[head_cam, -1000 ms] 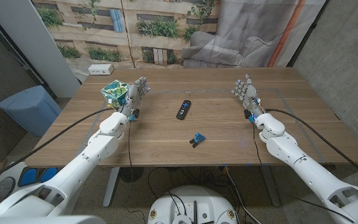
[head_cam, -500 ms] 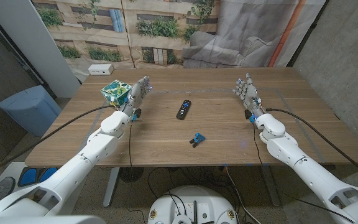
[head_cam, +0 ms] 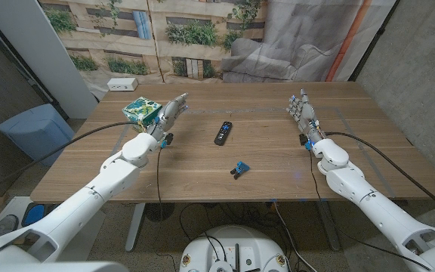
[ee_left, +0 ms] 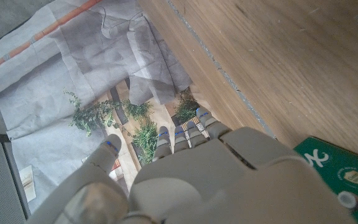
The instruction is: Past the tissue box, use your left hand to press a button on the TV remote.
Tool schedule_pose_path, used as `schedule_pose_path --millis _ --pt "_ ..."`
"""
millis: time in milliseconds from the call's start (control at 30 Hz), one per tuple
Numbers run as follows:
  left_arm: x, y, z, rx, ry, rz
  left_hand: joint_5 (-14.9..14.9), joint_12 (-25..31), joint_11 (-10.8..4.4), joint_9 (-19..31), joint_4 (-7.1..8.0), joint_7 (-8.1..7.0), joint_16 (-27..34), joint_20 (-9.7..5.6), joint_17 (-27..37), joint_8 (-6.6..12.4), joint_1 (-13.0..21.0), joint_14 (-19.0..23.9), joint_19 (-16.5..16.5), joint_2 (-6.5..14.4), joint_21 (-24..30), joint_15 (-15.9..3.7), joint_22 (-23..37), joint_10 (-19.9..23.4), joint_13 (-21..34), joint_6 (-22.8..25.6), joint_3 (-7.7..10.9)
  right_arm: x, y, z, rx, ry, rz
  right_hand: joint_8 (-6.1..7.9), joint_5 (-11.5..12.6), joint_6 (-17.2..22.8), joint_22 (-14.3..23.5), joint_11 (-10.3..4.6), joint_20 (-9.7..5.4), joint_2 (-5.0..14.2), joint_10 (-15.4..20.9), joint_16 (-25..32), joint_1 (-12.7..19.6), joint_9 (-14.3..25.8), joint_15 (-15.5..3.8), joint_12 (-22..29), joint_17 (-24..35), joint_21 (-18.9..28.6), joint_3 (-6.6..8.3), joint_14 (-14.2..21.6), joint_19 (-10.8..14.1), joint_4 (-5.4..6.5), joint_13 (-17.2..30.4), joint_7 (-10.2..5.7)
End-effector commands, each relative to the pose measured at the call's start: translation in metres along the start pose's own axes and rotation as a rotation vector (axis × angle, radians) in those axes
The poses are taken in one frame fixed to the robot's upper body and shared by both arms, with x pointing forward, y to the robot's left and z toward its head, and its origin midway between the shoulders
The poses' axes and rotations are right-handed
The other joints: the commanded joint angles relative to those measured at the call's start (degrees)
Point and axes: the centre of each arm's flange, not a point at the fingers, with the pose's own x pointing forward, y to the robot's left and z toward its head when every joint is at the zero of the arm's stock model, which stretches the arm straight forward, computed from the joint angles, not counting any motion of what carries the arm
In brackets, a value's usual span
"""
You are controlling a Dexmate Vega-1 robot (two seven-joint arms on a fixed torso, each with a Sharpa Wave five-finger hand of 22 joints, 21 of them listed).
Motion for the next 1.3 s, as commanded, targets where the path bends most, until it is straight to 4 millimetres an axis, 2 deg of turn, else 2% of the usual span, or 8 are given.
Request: schedule_pose_path --millis 33,267,833,1033,1300 --pt "-0.003 -0.008 0.020 0.227 0.027 -0.045 0.06 -0.36 -0.19 0.14 0.09 -0.85 -0.21 -2.00 0.26 0.13 -0.66 -1.25 -0.76 1.96 -0.20 -1.45 0.07 -0.93 0.09 0.25 -0.39 0.001 -0.005 -0.004 0.001 -0.001 0.005 -0.37 0.29 0.24 0.24 -0.05 -0.04 0.71 -0.33 0.02 0.01 0.16 -0.08 -0.01 0.13 0.11 0.45 -0.36 -0.43 0.14 0.11 0.37" --pt "0.000 -0.013 0.030 0.364 0.028 -0.053 0.11 -0.55 -0.36 0.13 0.42 -1.34 -0.32 -3.27 0.31 -0.01 -0.95 -3.18 -2.71 1.41 -0.62 -1.66 0.06 -2.63 0.09 0.38 -0.99 0.002 -0.005 -0.008 0.012 0.000 0.001 -0.46 0.26 0.28 0.24 -0.24 -0.04 0.71 -0.51 0.01 -0.07 0.17 -0.05 -0.03 0.10 0.29 0.48 -0.47 -0.53 0.15 0.10 0.39" --pt "0.014 -0.029 0.051 0.663 0.056 -0.103 0.10 -0.61 -0.20 0.12 1.25 -3.09 -0.23 -3.44 0.40 -0.14 -1.56 -6.25 -7.41 -0.34 -0.96 -1.27 0.10 -5.68 0.09 0.71 -2.84 0.005 -0.005 -0.014 0.022 0.000 -0.017 -0.58 0.21 0.47 0.25 -0.16 0.23 0.77 -0.55 0.03 -0.13 0.18 0.15 0.05 0.02 0.59 0.62 -0.57 -0.57 0.12 0.10 0.39" --pt "0.018 -0.040 0.061 0.788 0.093 -0.116 0.12 -0.51 -0.19 0.11 1.65 -4.15 -0.11 -3.63 0.42 -0.03 -1.70 -6.93 -8.81 -0.77 -0.94 -1.11 0.12 -6.34 0.11 1.11 -3.49 0.006 -0.007 -0.016 0.025 0.002 -0.017 -0.62 0.19 0.50 0.25 -0.15 0.44 0.79 -0.69 0.02 -0.16 0.18 0.24 0.02 0.01 0.66 0.66 -0.65 -0.58 0.11 0.09 0.39" --pt "0.023 -0.058 0.076 0.939 0.138 -0.153 0.16 -0.52 -0.07 0.11 2.01 -4.45 -0.04 -3.91 0.41 -0.21 -1.70 -7.39 -10.31 -0.93 -0.97 -0.98 0.13 -7.12 0.11 0.82 -3.96 0.004 -0.009 -0.019 0.031 0.010 -0.021 -0.64 0.16 0.68 0.25 -0.08 0.62 0.84 -0.80 0.05 -0.19 0.19 0.42 0.03 -0.01 0.72 0.76 -0.72 -0.68 0.10 0.10 0.34"
